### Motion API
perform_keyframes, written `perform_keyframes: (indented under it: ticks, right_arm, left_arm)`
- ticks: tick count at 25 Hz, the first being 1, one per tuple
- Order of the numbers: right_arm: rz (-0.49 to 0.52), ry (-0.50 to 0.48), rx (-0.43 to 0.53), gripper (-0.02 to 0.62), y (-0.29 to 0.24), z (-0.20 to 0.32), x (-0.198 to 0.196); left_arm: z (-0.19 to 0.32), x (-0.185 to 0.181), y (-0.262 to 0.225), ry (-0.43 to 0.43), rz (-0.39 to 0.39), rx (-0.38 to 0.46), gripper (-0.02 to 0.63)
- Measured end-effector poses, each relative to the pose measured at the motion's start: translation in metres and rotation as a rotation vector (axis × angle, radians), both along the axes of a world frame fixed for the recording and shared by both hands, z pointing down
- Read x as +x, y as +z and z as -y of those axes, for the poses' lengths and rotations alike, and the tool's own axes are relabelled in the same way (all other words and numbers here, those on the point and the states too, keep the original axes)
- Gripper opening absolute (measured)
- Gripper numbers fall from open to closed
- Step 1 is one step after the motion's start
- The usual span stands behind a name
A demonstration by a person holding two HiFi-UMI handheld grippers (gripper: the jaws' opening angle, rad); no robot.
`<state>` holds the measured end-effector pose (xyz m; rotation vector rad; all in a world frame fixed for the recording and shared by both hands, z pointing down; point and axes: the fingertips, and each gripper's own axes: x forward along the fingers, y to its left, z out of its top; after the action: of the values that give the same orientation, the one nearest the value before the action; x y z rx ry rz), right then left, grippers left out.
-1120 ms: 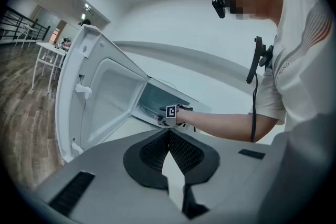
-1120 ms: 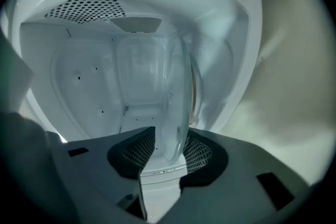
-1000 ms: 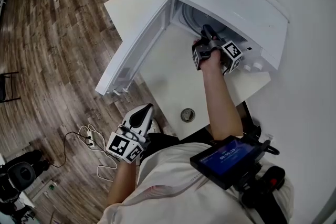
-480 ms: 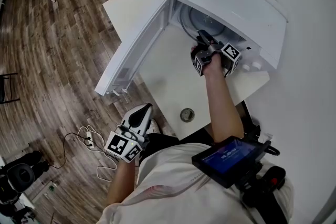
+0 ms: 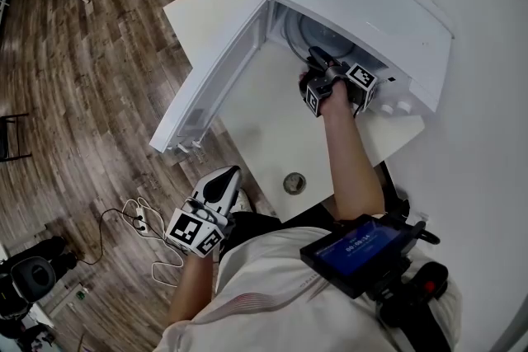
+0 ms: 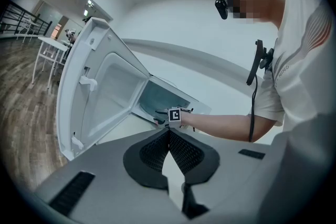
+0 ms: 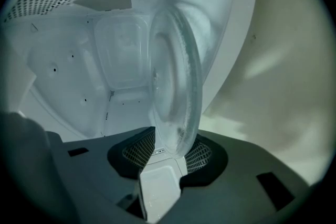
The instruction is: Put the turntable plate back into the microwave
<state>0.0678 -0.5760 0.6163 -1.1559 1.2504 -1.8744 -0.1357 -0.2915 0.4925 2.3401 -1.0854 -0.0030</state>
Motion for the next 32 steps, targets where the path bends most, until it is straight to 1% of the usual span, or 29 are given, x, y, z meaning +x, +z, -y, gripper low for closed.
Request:
perform_keyframes:
  ticks: [5, 8, 10, 12, 14, 16, 19, 23, 29, 32]
  right_arm:
    - [-0.039, -0.056, 0.031, 0.132, 0.003, -0.005, -0.007]
    - [-0.127, -0.146, 0.078, 0.132, -0.002, -0.022, -0.02]
    - [-0.187, -0.227, 0.119, 0.132, -0.007, -0.04, -0.034]
    - [-0.194, -0.289, 0.166, 0.132, -0.013, -0.061, -0.046]
    - [-0.177, -0.33, 0.215, 0.132, -0.02, -0.083, -0.054]
    - [-0.209, -0.341, 0.282, 0.127, -0.034, -0.101, -0.055]
    - [-0.347, -0.334, 0.402, 0.005, -0.068, -0.125, -0.048]
    - [-0.487, -0.33, 0.538, 0.004, -0.123, -0.165, -0.044]
    - [-0.764, -0.311, 0.724, 0.005, -0.205, -0.244, -0.041]
    - [-0.859, -0.275, 0.795, 0.003, -0.236, -0.282, -0.041]
  left_arm:
    - [0.001, 0.003, 0.001, 0.008, -0.004, 0.0, 0.011]
    - [0.001, 0.003, 0.001, 0.008, -0.004, 0.003, 0.011]
    - [0.001, 0.001, 0.0, 0.008, -0.004, 0.008, 0.011]
    - [0.001, 0.001, -0.001, 0.013, -0.006, 0.014, 0.011]
    - [0.0, 0.001, -0.003, 0.022, -0.01, 0.022, 0.011]
    - [-0.001, 0.001, -0.007, 0.033, -0.012, 0.037, 0.011]
    - [-0.004, 0.001, -0.019, 0.063, -0.007, 0.073, 0.011]
    - [-0.014, 0.001, -0.039, 0.13, 0.028, 0.149, 0.011]
    - [-0.035, -0.005, -0.078, 0.192, 0.017, 0.235, 0.011]
    - [-0.044, -0.006, -0.094, 0.226, 0.019, 0.273, 0.011]
